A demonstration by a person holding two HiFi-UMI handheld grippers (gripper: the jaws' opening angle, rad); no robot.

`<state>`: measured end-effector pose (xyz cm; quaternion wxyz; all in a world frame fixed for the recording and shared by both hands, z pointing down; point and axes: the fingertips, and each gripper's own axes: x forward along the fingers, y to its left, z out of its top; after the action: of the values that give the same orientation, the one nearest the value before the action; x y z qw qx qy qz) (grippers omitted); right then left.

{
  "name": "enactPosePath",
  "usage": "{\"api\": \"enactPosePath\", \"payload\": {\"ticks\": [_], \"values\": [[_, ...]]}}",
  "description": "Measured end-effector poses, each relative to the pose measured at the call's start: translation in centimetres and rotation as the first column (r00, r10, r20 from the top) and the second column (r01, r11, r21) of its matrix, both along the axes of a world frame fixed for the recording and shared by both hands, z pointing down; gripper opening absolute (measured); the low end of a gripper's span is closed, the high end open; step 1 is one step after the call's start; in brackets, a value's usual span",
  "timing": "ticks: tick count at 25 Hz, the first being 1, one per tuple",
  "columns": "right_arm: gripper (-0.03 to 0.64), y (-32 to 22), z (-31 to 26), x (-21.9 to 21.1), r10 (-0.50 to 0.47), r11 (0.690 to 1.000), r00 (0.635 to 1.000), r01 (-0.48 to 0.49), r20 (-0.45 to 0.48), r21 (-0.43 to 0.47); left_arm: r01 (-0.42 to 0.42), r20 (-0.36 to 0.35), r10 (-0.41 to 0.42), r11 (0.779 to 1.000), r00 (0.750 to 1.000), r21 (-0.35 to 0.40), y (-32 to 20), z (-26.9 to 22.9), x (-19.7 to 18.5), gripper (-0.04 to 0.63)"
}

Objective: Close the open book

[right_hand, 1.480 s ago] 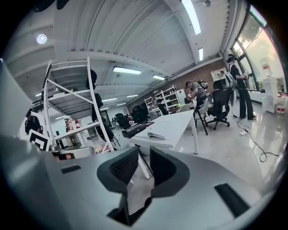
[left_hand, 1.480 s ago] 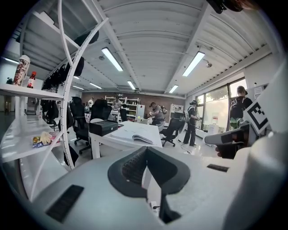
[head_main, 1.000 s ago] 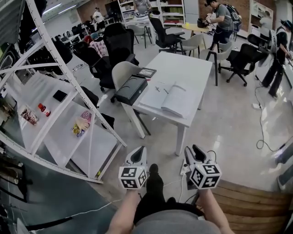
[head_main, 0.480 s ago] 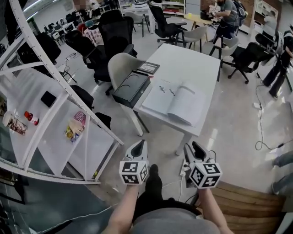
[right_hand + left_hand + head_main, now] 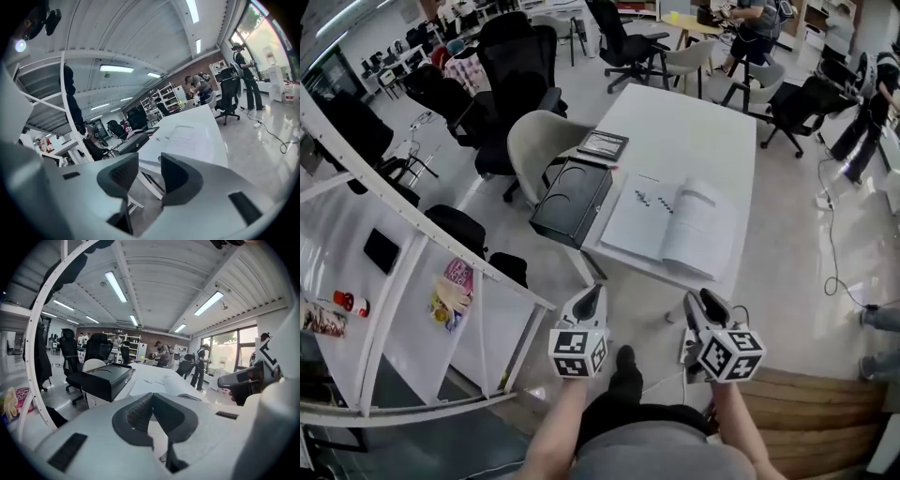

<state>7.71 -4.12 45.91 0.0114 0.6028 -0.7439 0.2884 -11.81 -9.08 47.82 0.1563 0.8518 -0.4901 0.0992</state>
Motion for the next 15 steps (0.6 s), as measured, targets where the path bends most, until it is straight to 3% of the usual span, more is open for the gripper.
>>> {"api": "enactPosePath", "payload": {"ticks": [8, 15], "values": [[0.155, -2.9, 1.0, -0.7, 0.073, 0.997, 0.997, -0.073, -0.021, -0.04, -0.085, -0.049, 0.085, 0.996, 0.995, 0.001, -4.4, -0.1, -0.5, 0.006], [0.149, -3.8, 1.8, -1.1, 0.117, 0.991, 0.993, -0.117, -0.001, -0.064, -0.127, -0.042, 0.127, 0.992, 0.991, -0.004, -6.2, 0.5, -0.3, 0.006]]}}
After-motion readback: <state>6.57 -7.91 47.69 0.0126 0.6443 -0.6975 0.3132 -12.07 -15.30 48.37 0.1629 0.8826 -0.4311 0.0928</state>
